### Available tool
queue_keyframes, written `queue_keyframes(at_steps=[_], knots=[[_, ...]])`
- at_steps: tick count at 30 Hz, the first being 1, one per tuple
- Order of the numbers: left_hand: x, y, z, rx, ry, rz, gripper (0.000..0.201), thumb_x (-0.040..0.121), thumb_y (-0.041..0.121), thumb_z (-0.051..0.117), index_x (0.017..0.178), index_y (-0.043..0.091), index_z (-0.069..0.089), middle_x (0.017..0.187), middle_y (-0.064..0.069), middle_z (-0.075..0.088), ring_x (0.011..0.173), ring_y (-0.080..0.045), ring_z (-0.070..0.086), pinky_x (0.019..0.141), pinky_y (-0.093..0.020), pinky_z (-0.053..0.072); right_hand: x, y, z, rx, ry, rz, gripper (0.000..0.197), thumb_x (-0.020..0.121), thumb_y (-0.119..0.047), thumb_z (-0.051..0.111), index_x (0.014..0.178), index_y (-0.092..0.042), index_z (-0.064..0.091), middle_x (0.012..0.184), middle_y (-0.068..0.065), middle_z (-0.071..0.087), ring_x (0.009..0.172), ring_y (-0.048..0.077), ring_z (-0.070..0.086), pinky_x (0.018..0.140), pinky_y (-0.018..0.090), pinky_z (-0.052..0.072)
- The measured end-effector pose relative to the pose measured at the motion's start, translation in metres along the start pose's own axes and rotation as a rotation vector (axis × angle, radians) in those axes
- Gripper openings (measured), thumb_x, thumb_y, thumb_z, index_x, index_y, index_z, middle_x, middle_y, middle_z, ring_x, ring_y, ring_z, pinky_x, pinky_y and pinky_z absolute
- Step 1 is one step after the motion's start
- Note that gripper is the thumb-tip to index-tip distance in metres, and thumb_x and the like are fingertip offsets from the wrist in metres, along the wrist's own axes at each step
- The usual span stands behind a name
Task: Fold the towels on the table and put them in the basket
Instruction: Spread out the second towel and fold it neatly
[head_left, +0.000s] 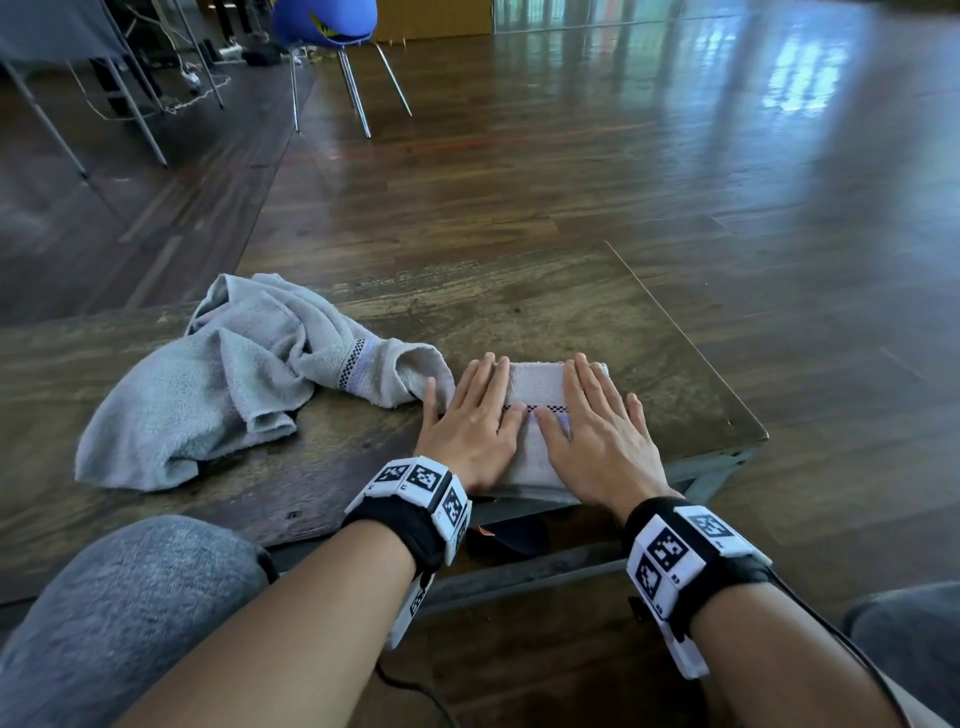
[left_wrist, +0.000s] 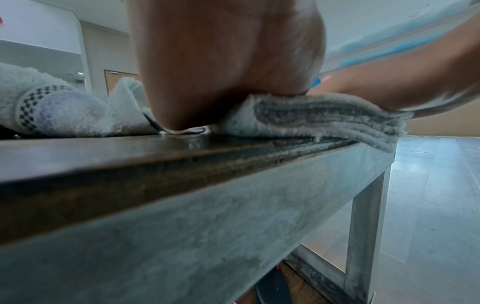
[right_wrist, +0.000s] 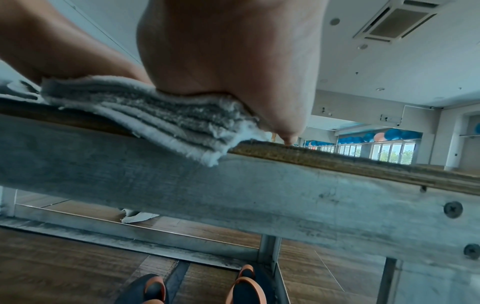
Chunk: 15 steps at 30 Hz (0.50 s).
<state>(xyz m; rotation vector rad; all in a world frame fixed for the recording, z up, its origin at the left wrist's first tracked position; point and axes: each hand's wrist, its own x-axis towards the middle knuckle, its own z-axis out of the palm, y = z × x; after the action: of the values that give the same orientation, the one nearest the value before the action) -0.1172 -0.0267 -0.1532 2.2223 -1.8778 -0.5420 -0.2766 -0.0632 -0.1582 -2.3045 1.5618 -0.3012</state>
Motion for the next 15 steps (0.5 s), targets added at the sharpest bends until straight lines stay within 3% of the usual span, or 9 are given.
queue_keyframes(at_steps=[7,15], knots=[[0.000,-0.008,-0.005,-0.015,-0.042,-0.130,0.062,0.101,0.056,0.007,0.155,0.037,-0.016,0.165,0.010,-0.016,0.151,-0.011,-0.019,0.115,-0.045,-0.026,0.001,0.009,-0.001,0.018,-0.033,0.053,0.077,0.102,-0.060,0.020,0.162,-0.020,-0.005,0.169,-0.008,-0.013,0.155,0.008,-0.014,0.126,0.043,-0.006],[0.001,-0.014,-0.001,-0.021,0.018,-0.118,0.063,0.102,0.055,0.007,0.156,0.032,-0.016,0.167,0.008,-0.007,0.152,-0.009,-0.014,0.115,-0.043,-0.026,0.001,0.016,-0.003,0.063,-0.047,0.139,0.077,0.103,-0.057,0.017,0.160,-0.016,-0.014,0.169,0.000,-0.015,0.154,0.014,-0.019,0.124,0.038,-0.011]])
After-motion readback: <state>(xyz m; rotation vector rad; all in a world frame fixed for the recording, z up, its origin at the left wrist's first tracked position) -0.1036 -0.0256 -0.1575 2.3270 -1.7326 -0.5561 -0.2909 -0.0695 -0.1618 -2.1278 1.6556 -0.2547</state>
